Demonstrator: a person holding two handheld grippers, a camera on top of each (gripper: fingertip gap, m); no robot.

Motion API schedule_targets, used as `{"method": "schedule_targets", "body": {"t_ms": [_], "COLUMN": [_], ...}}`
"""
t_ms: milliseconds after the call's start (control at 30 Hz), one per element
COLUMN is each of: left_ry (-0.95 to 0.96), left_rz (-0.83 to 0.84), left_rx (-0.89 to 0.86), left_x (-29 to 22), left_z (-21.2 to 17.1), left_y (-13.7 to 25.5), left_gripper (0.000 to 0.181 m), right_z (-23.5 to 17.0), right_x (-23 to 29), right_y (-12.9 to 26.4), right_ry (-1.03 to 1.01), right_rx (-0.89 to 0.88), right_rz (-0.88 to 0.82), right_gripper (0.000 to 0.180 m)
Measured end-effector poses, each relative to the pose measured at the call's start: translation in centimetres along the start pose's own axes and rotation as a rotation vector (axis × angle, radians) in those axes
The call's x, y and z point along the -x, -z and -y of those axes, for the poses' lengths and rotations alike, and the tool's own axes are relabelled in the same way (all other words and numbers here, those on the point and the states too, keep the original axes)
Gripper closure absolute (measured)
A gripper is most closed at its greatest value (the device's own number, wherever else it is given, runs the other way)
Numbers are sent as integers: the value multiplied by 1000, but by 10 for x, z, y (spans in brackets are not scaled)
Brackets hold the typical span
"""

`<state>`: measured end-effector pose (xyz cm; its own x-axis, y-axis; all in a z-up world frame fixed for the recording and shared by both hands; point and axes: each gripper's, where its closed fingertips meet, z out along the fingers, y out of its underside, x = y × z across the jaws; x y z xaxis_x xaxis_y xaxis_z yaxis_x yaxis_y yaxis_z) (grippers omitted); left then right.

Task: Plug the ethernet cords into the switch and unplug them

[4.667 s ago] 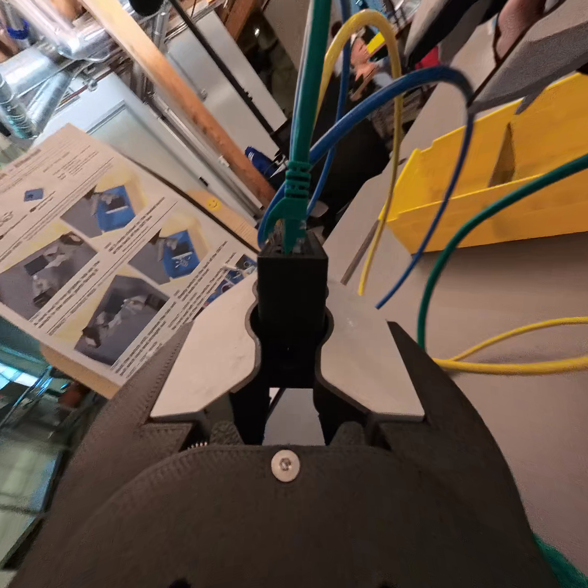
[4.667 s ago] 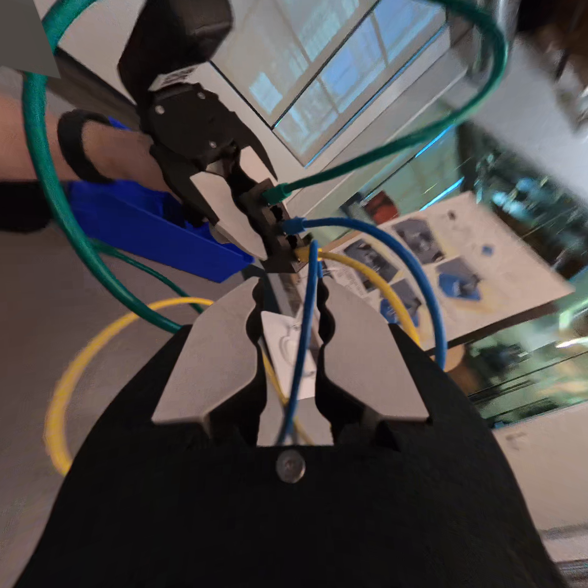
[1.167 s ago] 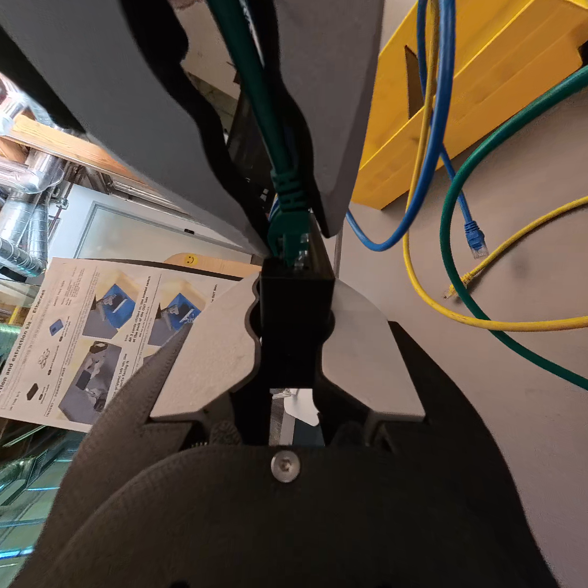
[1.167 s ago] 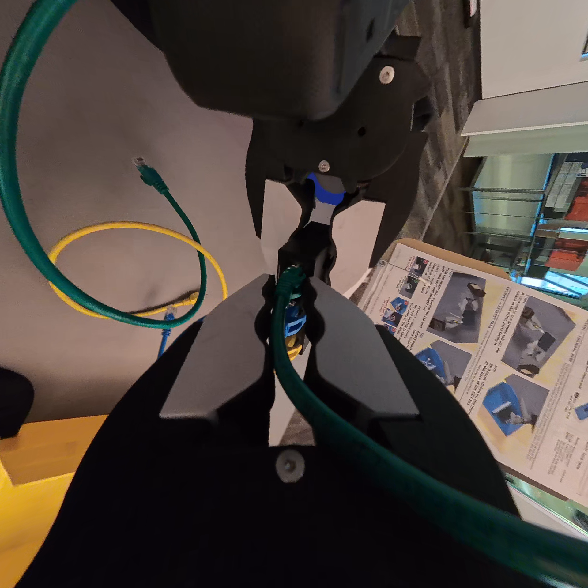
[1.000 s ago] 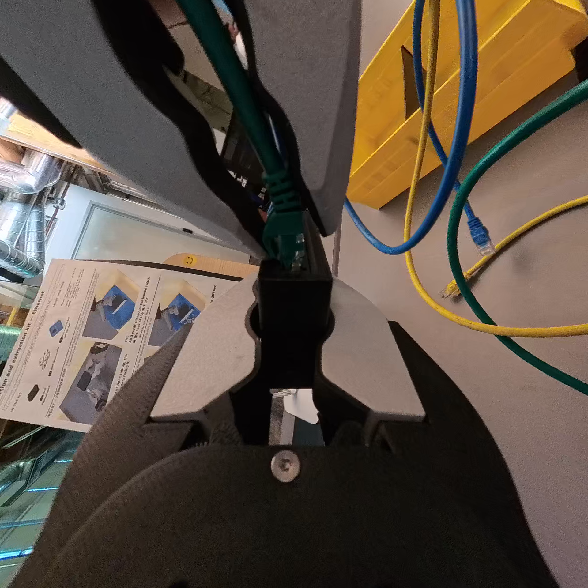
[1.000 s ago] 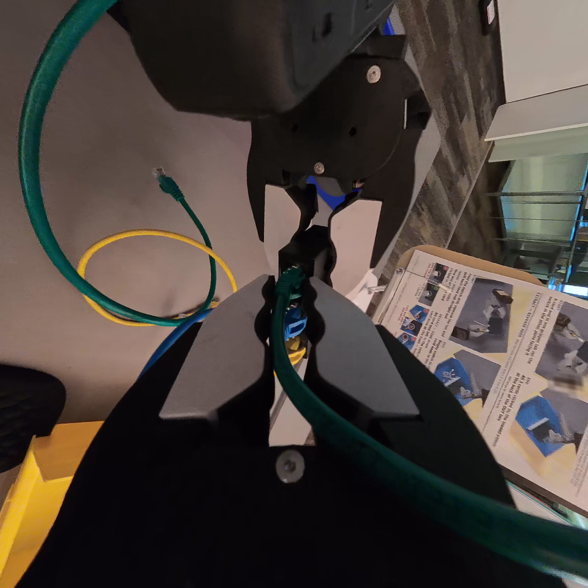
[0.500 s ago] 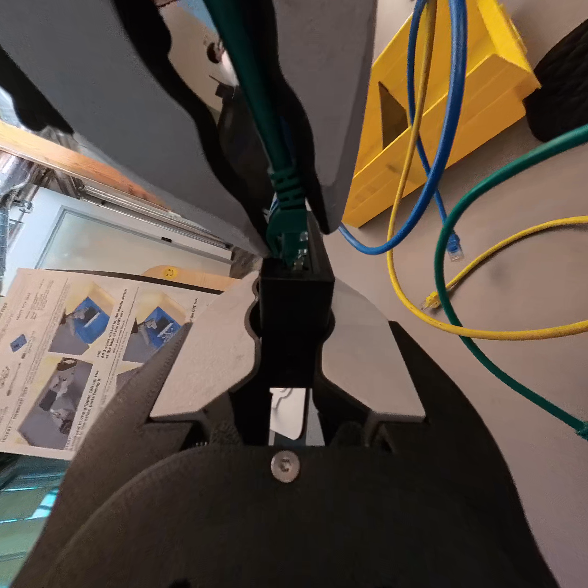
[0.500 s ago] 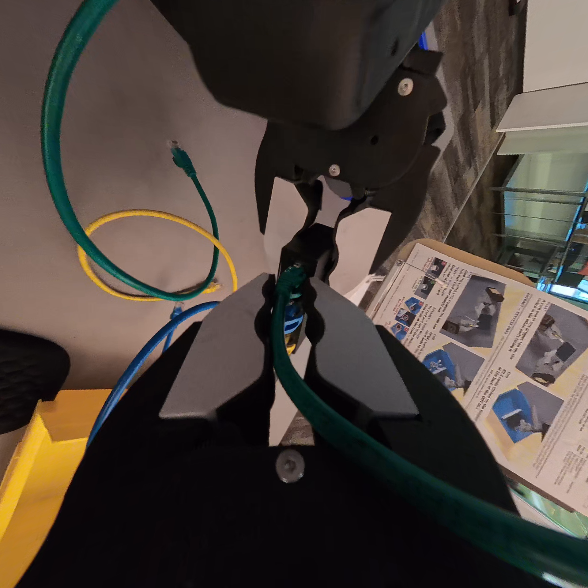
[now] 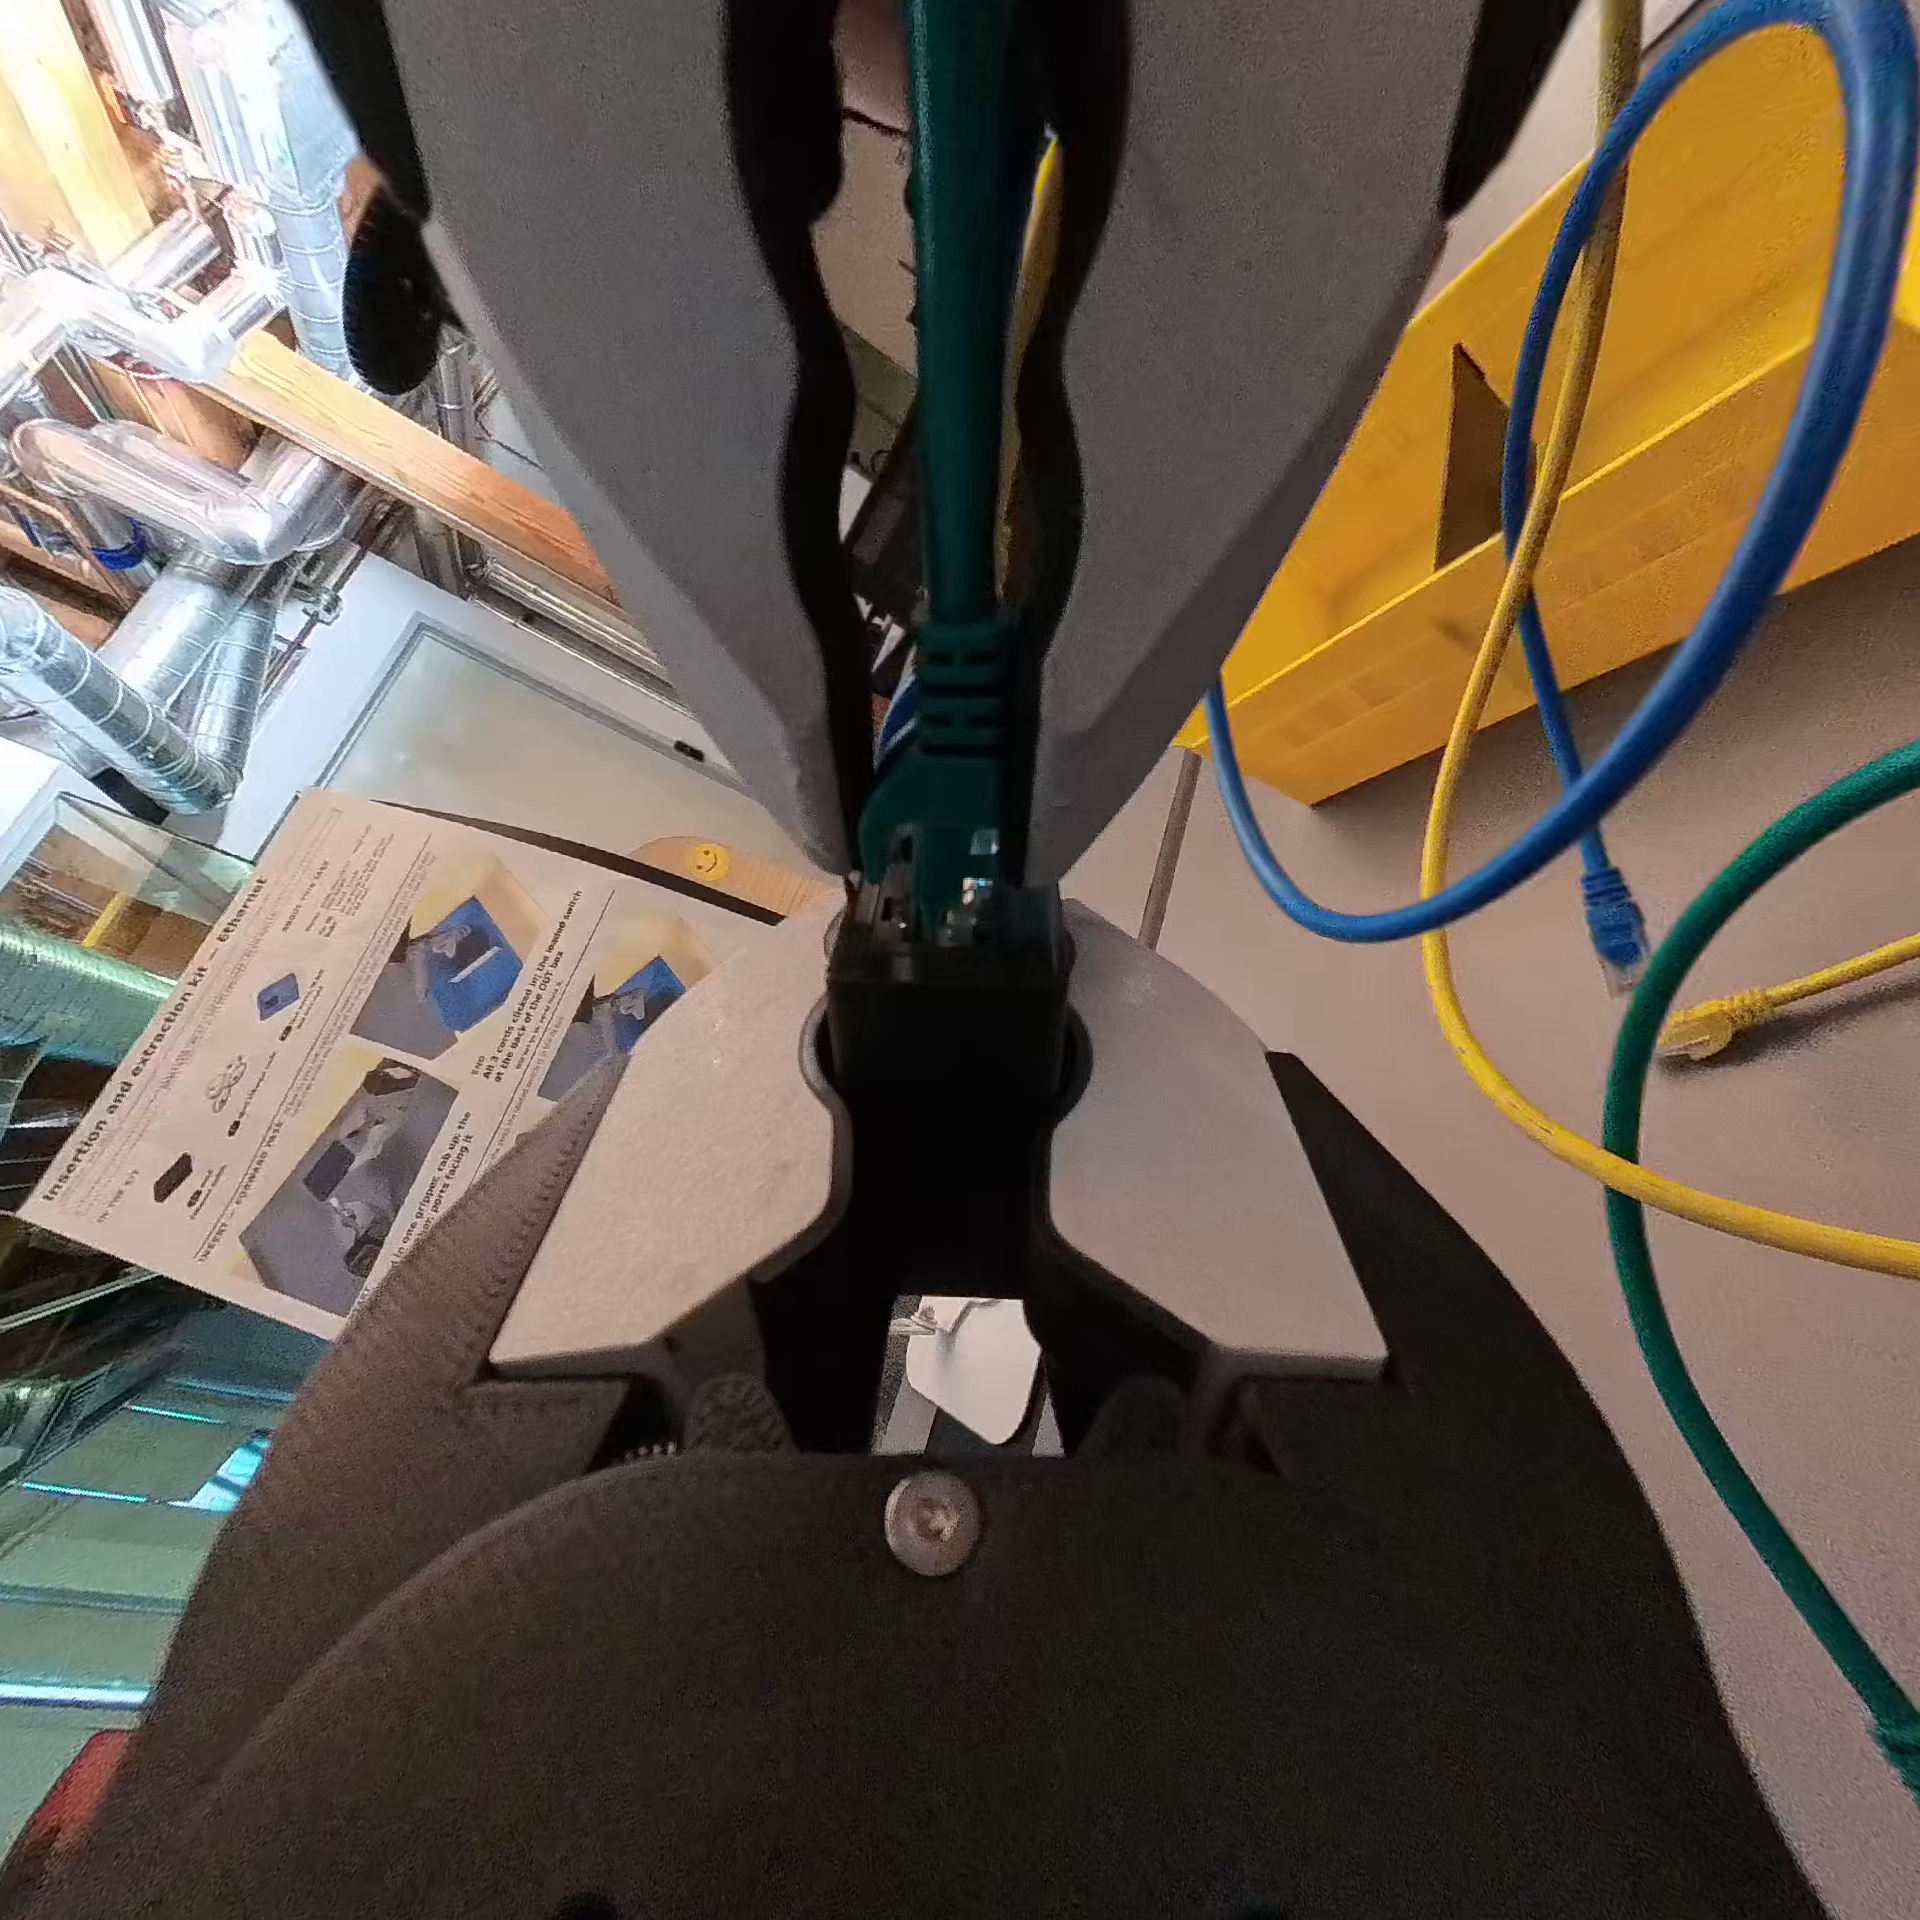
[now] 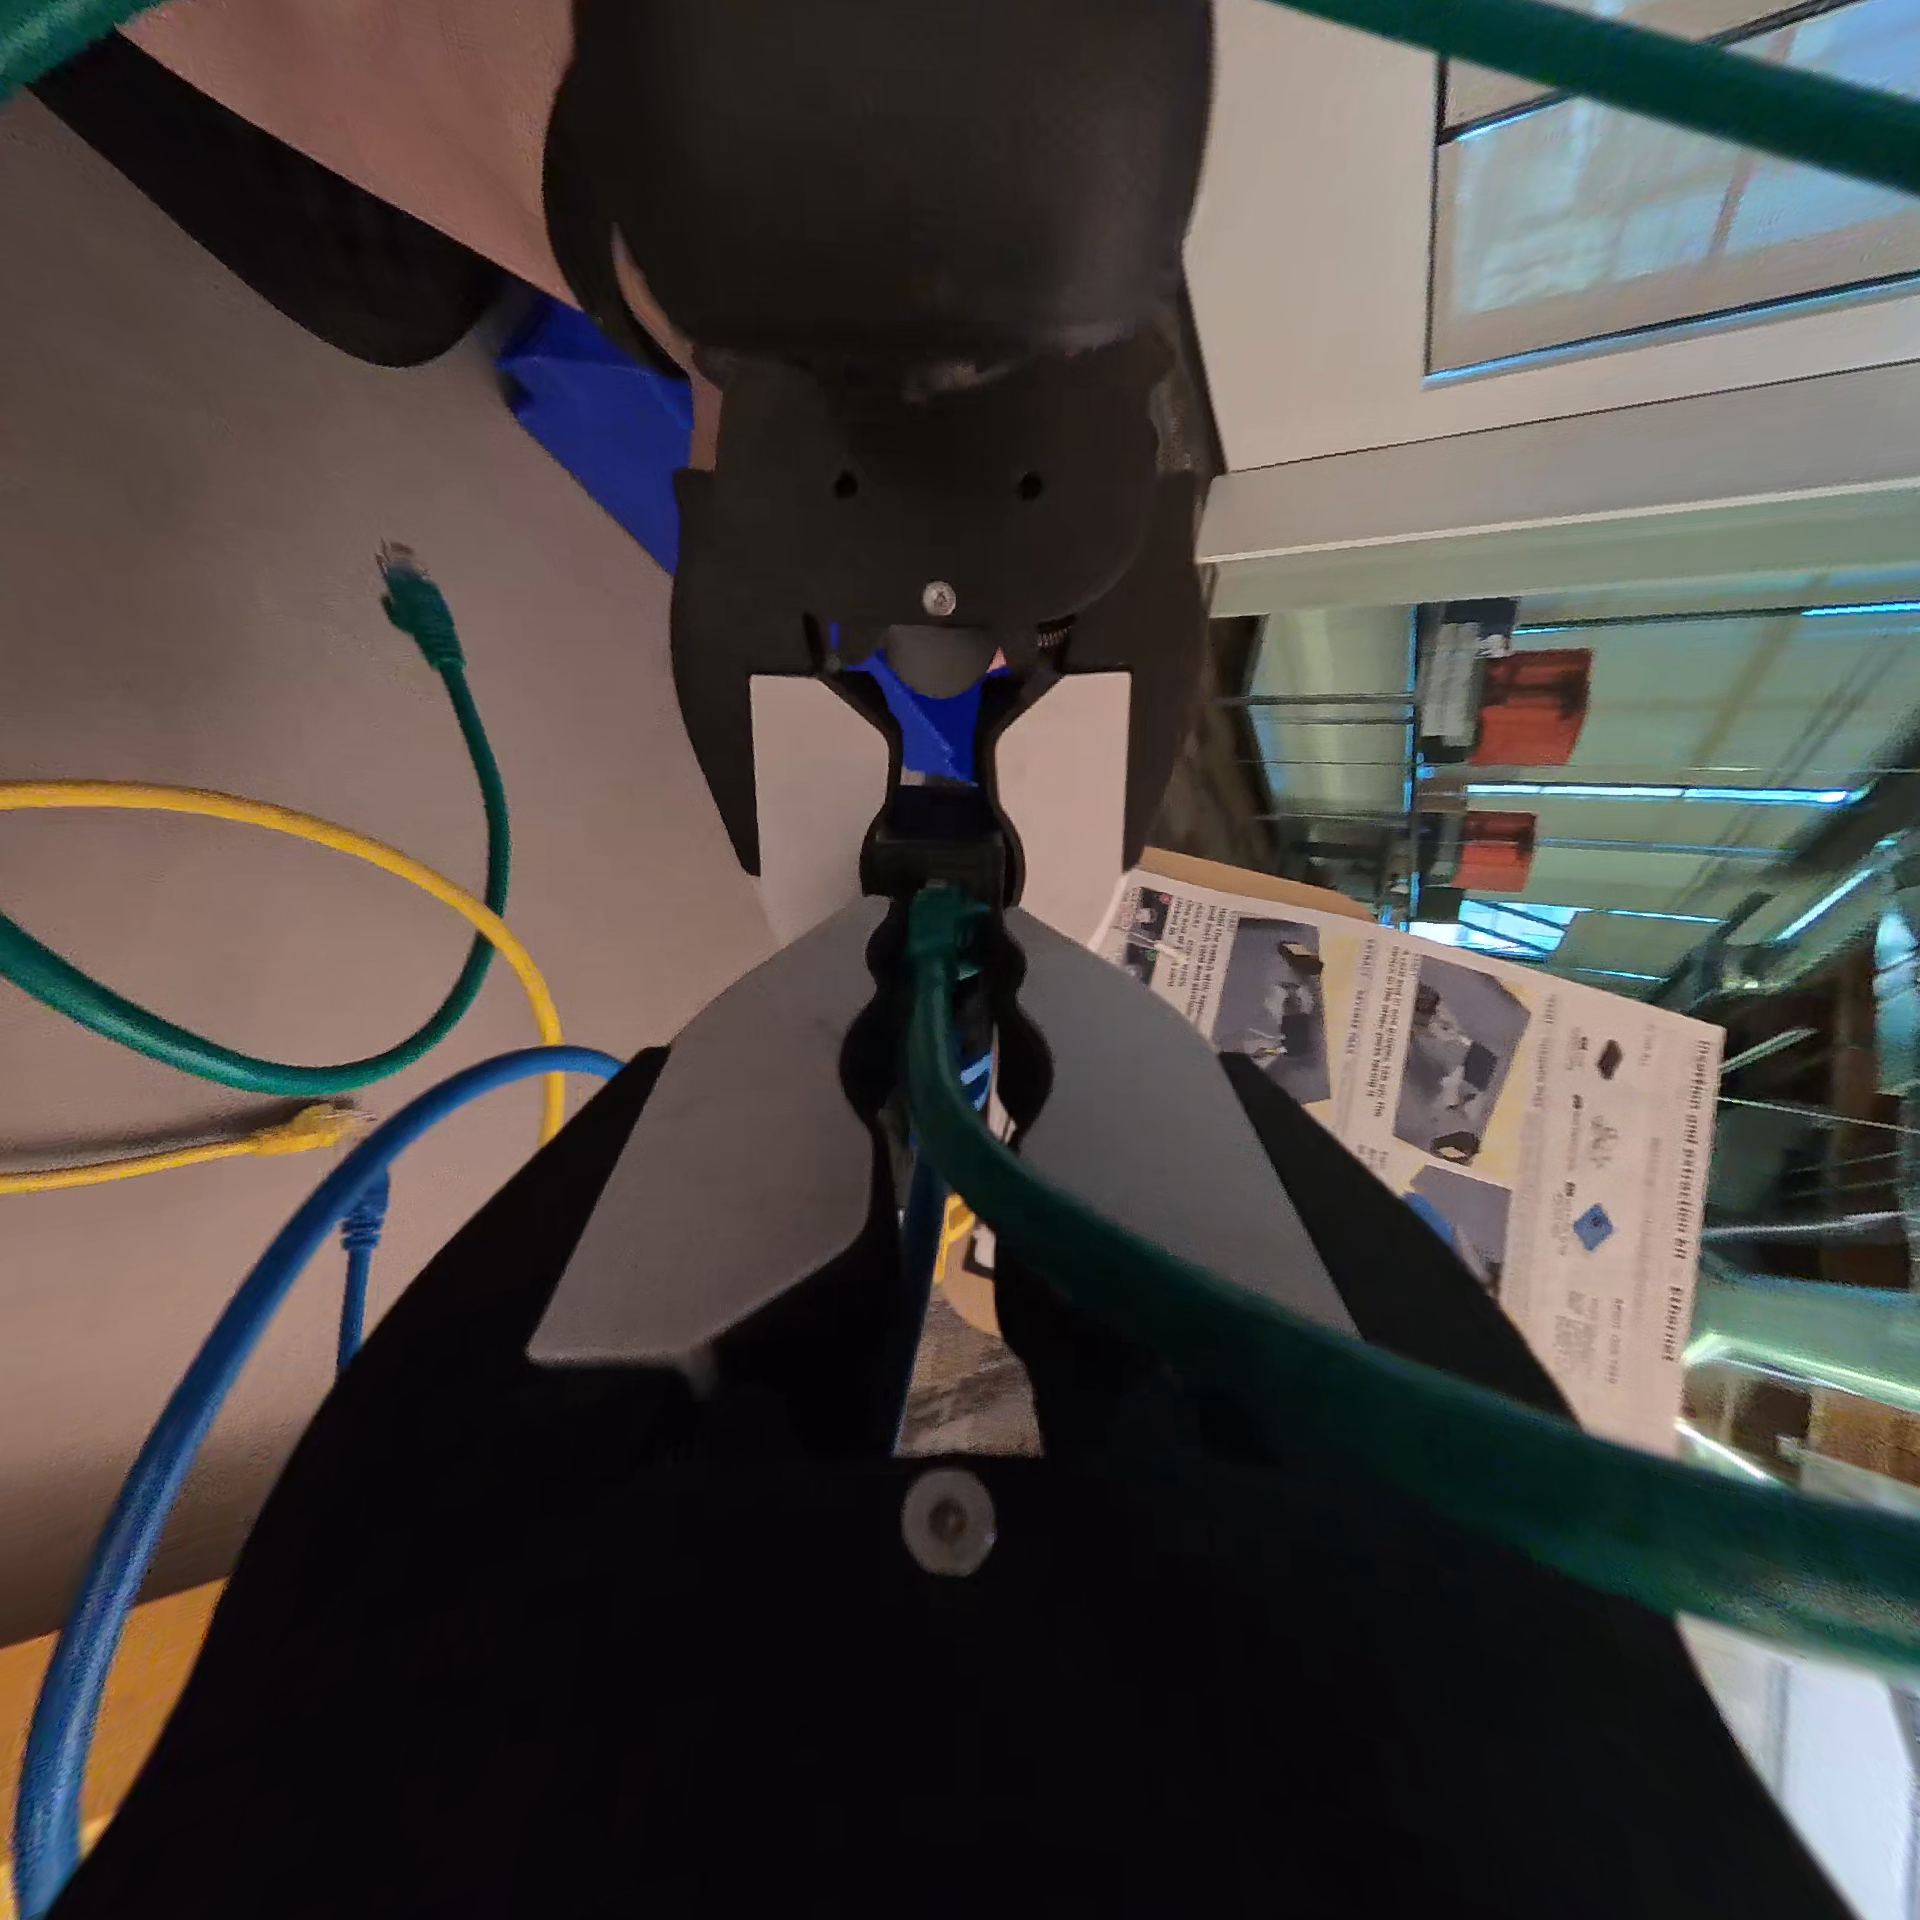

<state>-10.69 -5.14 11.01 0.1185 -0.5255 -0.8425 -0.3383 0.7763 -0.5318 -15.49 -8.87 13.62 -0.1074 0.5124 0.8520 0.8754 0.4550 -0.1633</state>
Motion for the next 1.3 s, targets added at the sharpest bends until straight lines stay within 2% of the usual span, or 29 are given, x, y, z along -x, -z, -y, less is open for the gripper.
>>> {"method": "schedule_targets", "body": {"t_ms": [300, 400, 600, 800, 1233, 1300], "left_ry": [10, 9, -51, -29, -21, -58], "left_rz": [-15, -59, -89, -142, -126, -77], "left_rx": [7, 12, 57, 71, 59, 132], "left_x": [1, -5, -16, -22, -24, -18], "left_z": [0, -1, -15, -24, -18, -29], "left_y": [3, 1, -11, -16, -21, -23], "left_gripper": [151, 151, 150, 151, 151, 152], "right_z": [4, 2, -14, -21, -26, -25], "right_x": [-4, 1, 17, 19, 22, 26], "right_y": [0, 1, -9, -14, -9, -3], "right_ry": [36, 48, -30, -148, -146, -175], "right_rx": [-3, 10, 98, 98, 137, 120], "right_rz": [-61, -9, 185, 349, 411, 447], "right_gripper": [165, 165, 163, 162, 163, 162]}}
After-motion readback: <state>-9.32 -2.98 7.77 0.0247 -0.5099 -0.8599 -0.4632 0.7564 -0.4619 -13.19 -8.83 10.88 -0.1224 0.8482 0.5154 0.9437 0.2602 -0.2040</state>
